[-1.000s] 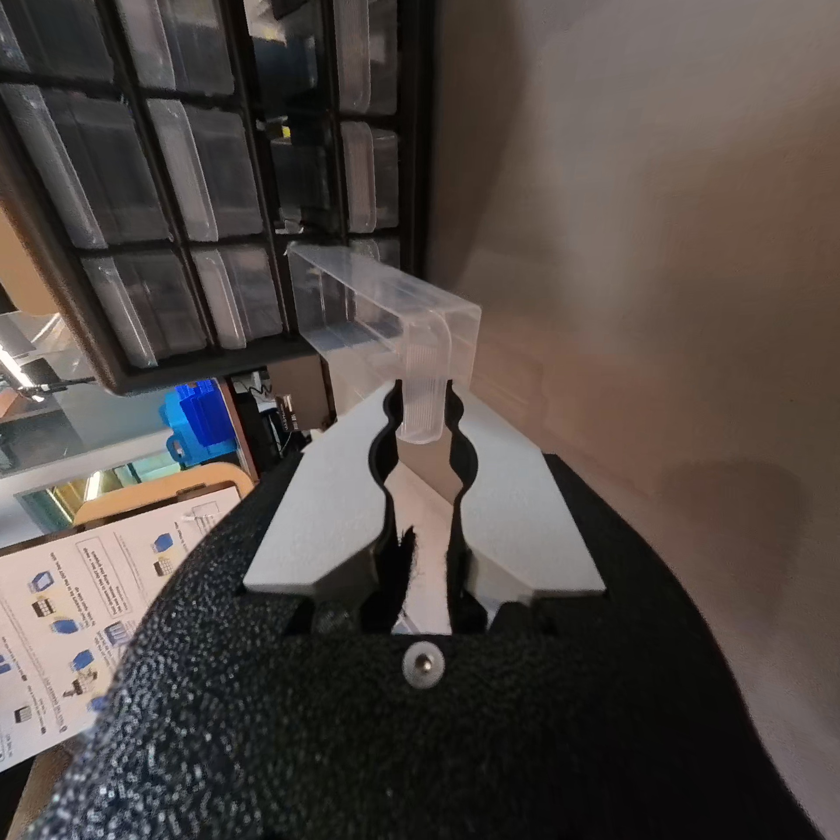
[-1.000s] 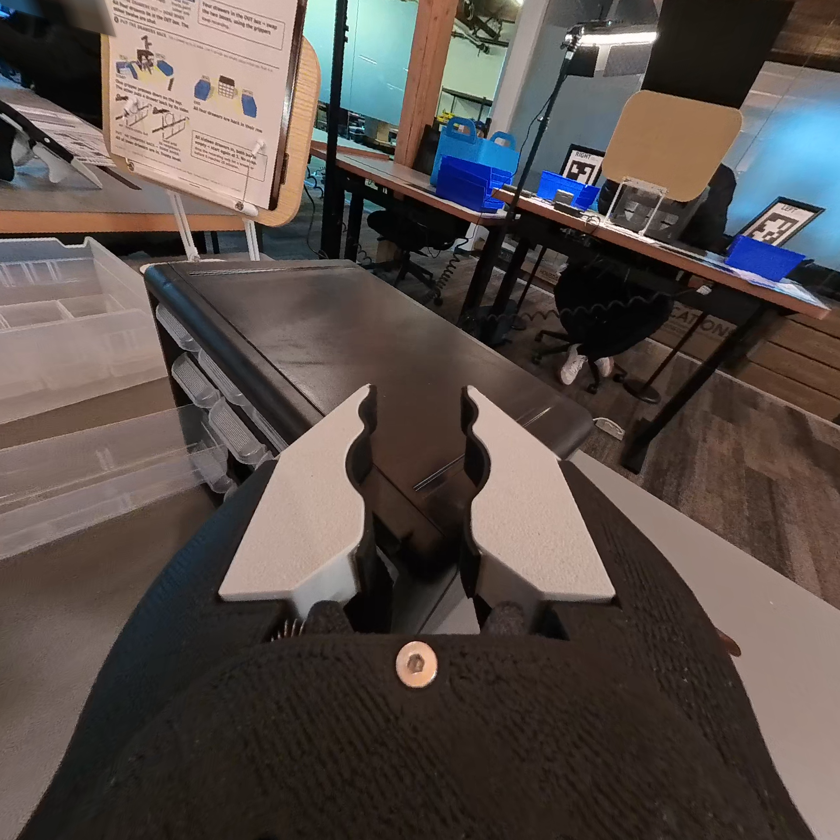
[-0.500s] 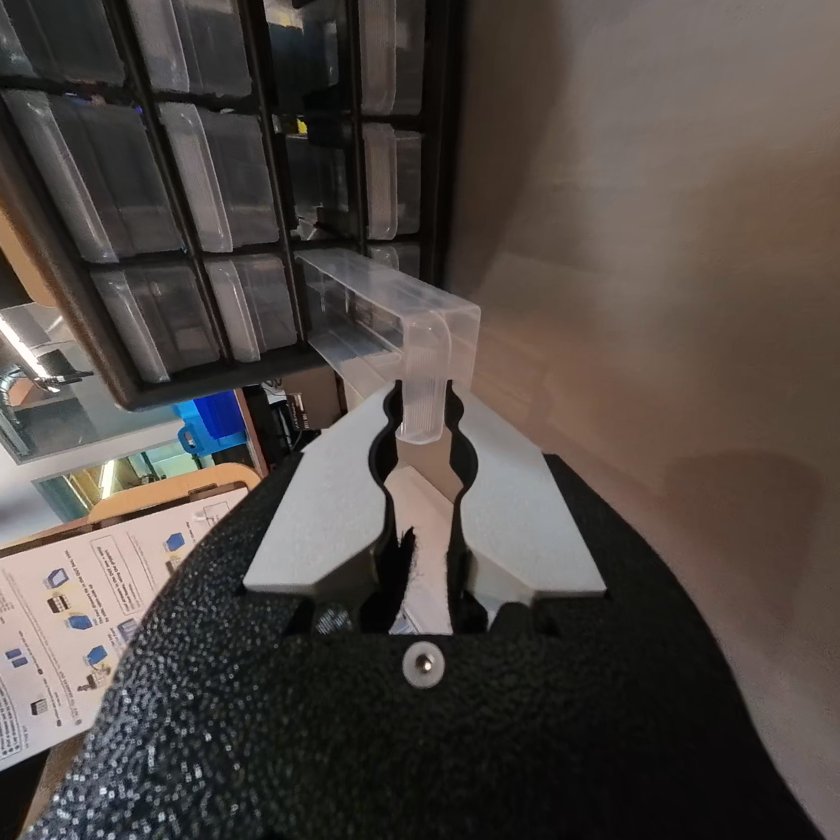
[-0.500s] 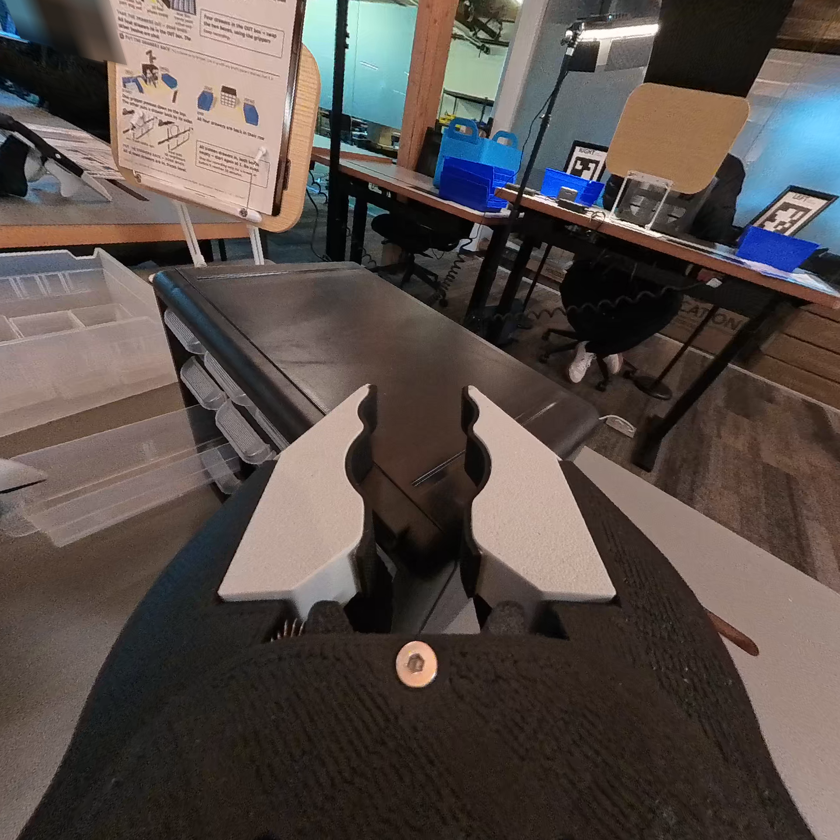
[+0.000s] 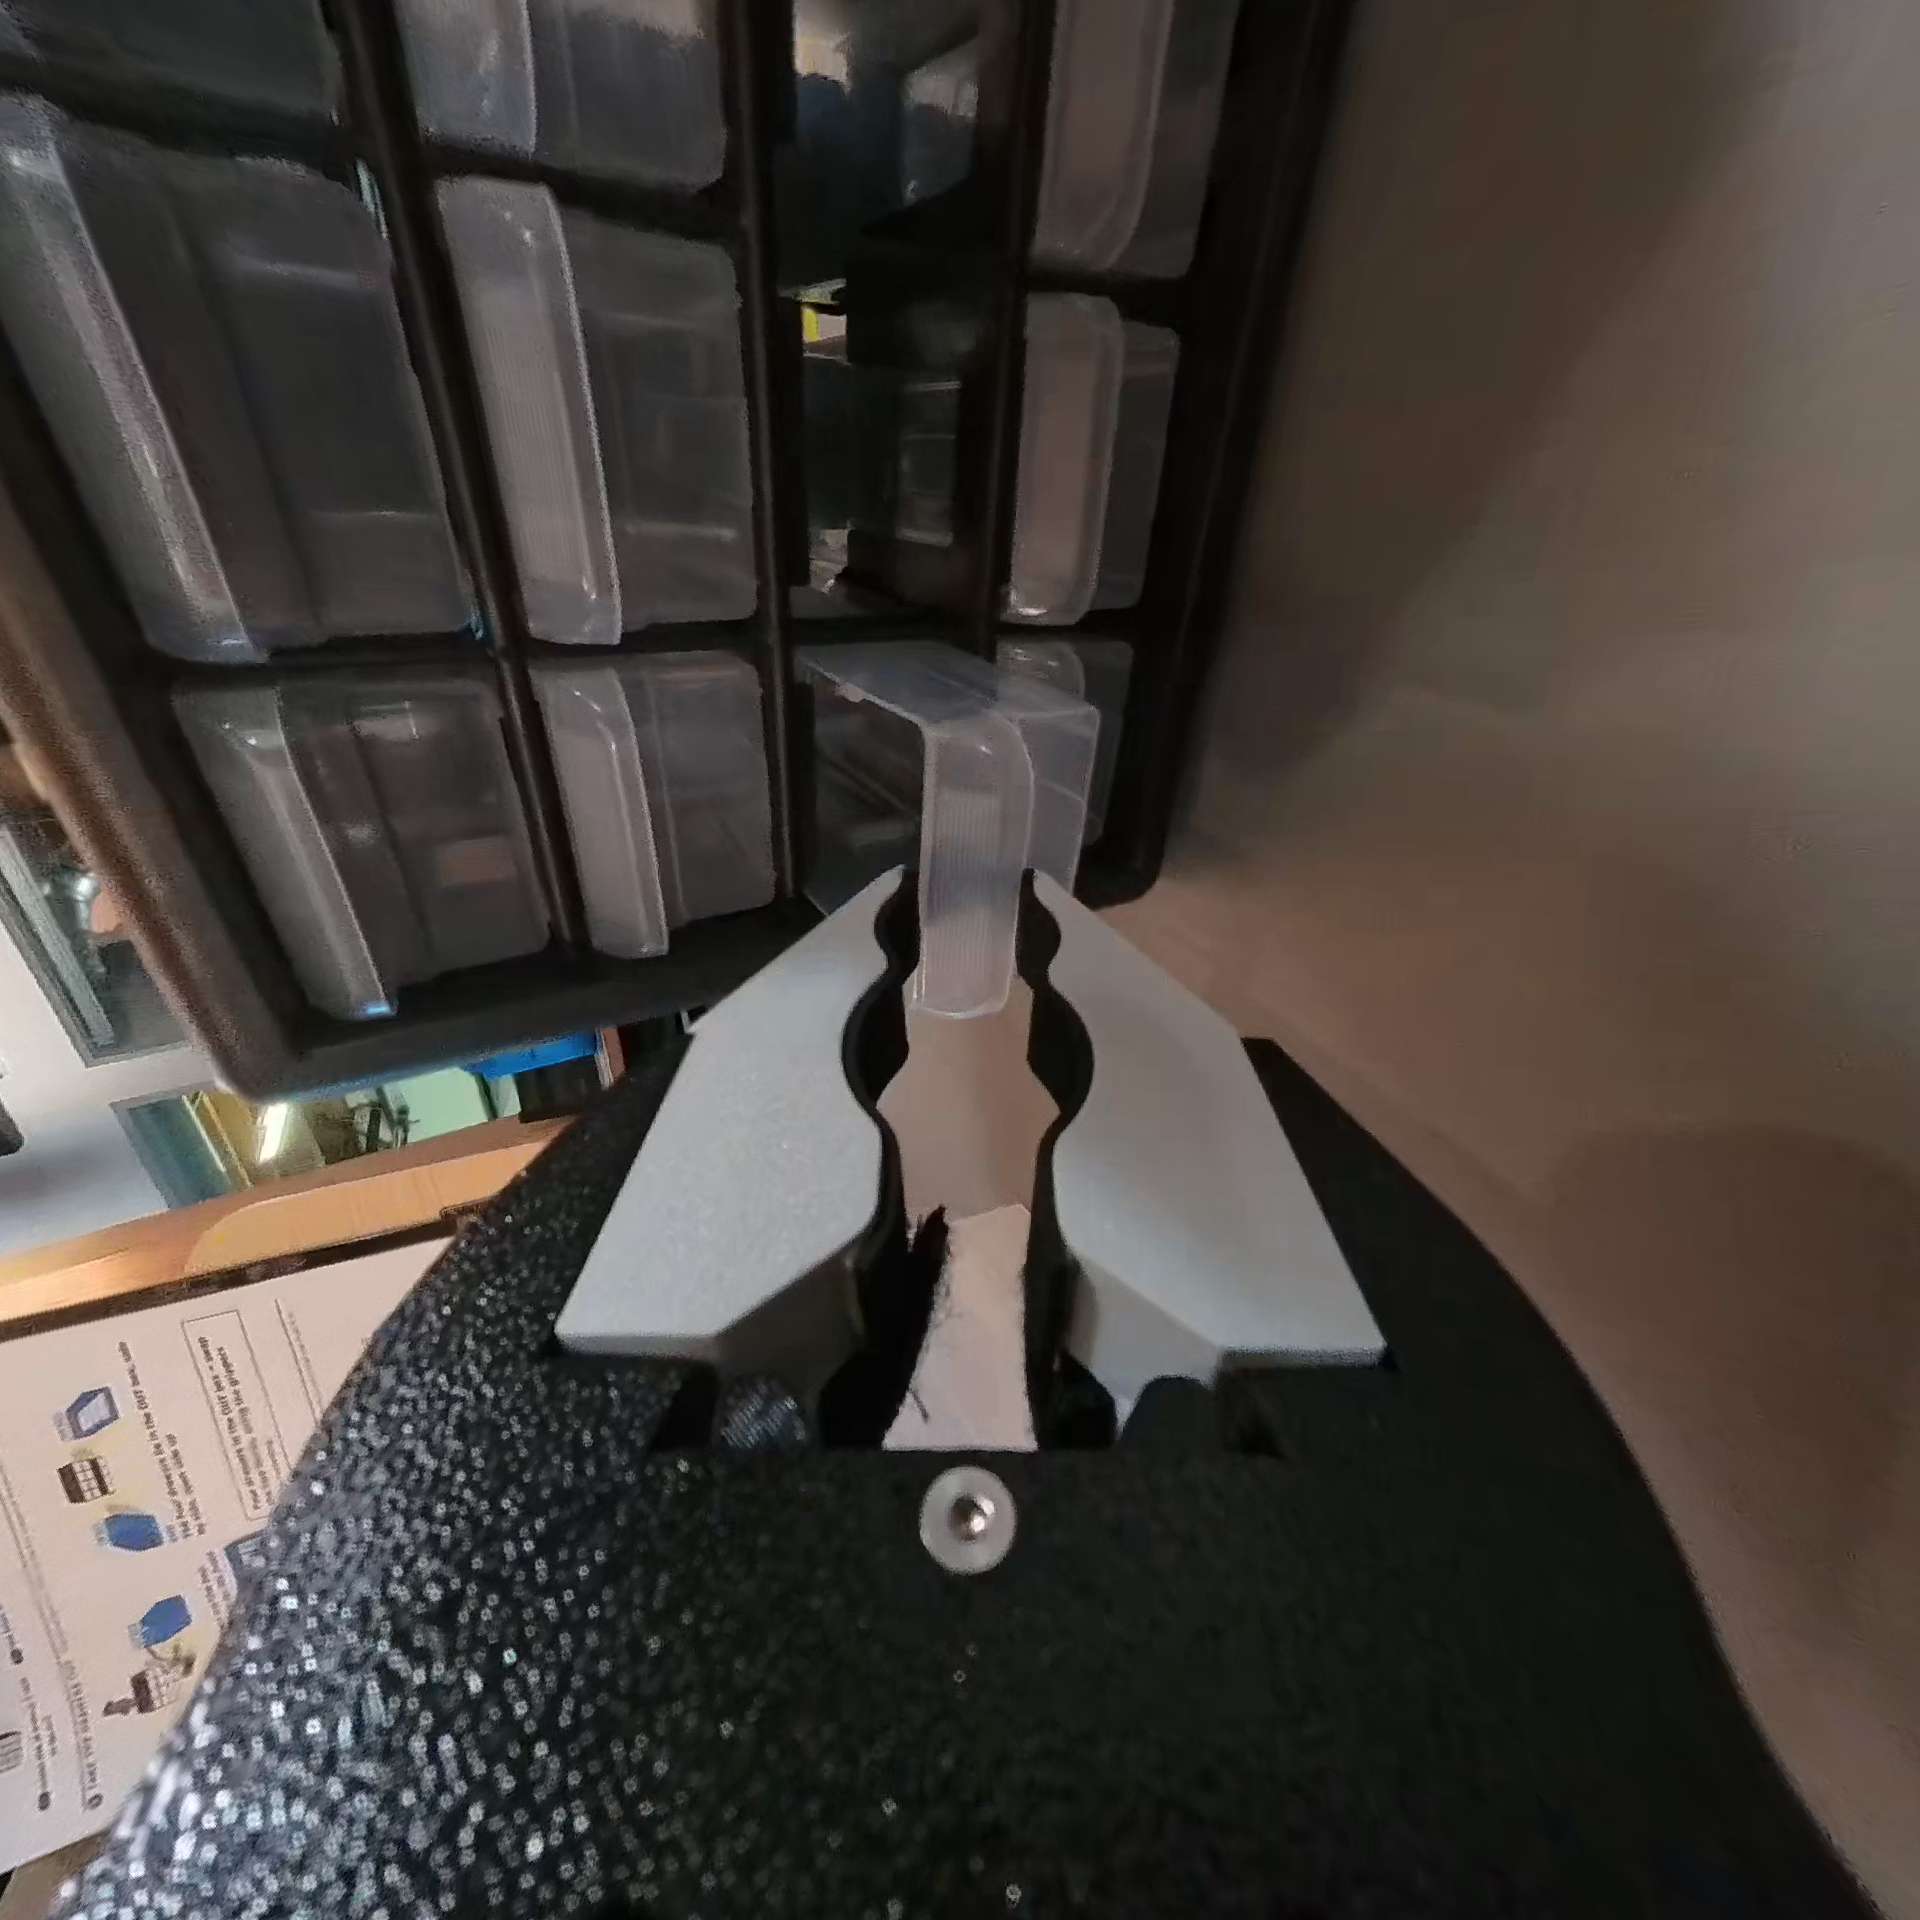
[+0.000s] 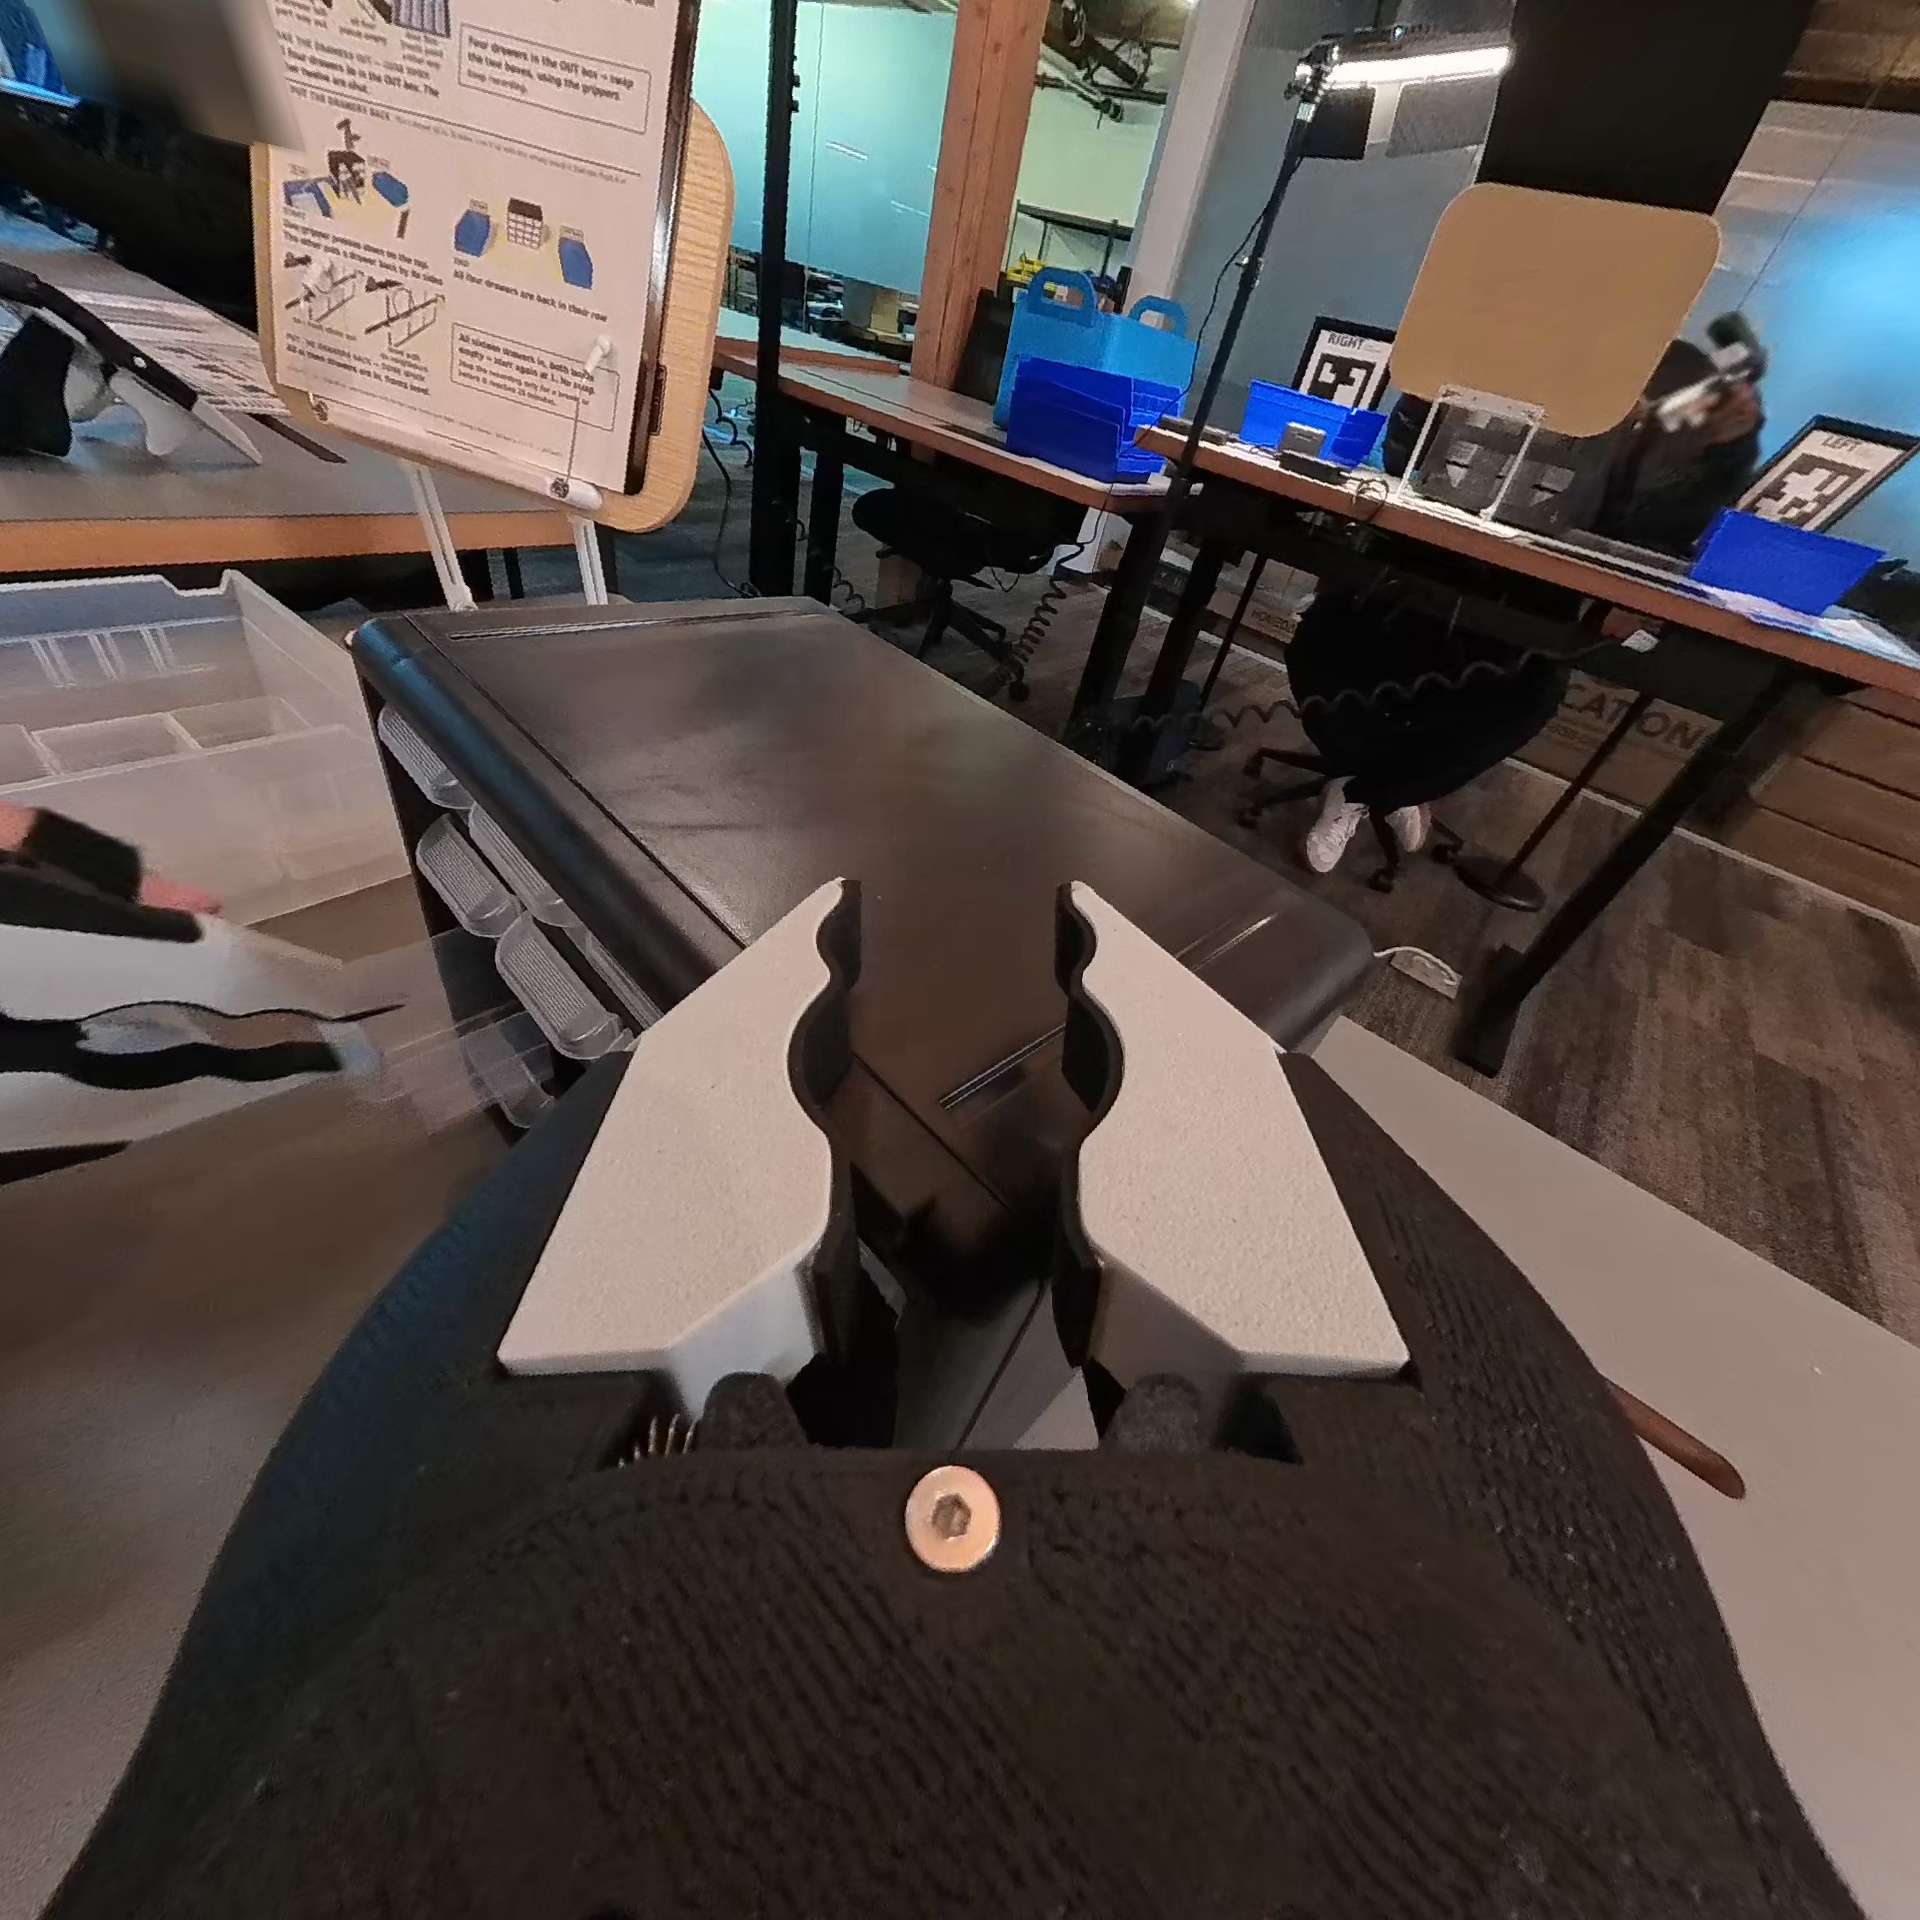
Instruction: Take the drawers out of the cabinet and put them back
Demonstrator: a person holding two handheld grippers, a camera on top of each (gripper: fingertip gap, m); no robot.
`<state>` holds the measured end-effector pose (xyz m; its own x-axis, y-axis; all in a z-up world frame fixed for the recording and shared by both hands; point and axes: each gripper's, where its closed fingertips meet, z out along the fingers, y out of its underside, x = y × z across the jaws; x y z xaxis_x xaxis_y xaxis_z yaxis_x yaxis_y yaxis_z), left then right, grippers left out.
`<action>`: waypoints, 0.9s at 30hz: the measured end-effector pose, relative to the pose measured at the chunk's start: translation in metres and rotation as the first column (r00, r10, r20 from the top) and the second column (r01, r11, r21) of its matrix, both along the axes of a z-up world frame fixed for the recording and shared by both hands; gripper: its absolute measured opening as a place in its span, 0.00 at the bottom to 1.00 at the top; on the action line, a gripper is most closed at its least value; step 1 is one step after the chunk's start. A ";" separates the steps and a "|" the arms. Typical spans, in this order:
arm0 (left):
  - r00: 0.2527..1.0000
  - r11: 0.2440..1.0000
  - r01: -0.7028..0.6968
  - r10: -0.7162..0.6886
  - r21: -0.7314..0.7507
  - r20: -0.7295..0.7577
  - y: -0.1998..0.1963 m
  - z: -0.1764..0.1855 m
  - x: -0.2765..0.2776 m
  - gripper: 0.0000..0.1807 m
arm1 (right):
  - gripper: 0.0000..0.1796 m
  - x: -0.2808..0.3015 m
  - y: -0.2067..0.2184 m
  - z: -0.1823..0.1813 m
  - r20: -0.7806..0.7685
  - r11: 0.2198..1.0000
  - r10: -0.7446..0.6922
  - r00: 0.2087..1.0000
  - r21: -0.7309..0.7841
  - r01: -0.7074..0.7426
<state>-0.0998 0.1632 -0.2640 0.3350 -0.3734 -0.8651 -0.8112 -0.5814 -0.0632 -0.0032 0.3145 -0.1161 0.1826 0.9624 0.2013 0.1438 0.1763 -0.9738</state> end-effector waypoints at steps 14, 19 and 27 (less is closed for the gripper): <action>1.000 0.999 -0.012 0.012 0.029 0.003 0.029 0.002 -0.019 0.09 | 0.21 0.001 0.000 0.000 -0.010 1.000 0.010 1.000 -0.019 -0.010; 1.000 0.999 -0.010 0.010 0.033 0.001 0.029 0.002 -0.019 0.09 | 0.21 0.001 0.000 0.000 -0.009 1.000 0.010 1.000 -0.020 -0.010; 0.996 0.985 0.016 -0.030 0.170 0.082 0.021 0.003 -0.002 0.44 | 0.21 0.001 0.001 -0.001 -0.012 0.999 0.013 1.000 -0.033 -0.013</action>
<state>-0.1018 0.1838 -0.2609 0.4024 -0.2323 -0.8855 -0.8117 -0.5379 -0.2277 -0.0023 0.3151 -0.1168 0.1720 0.9708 0.1669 0.1306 0.1455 -0.9807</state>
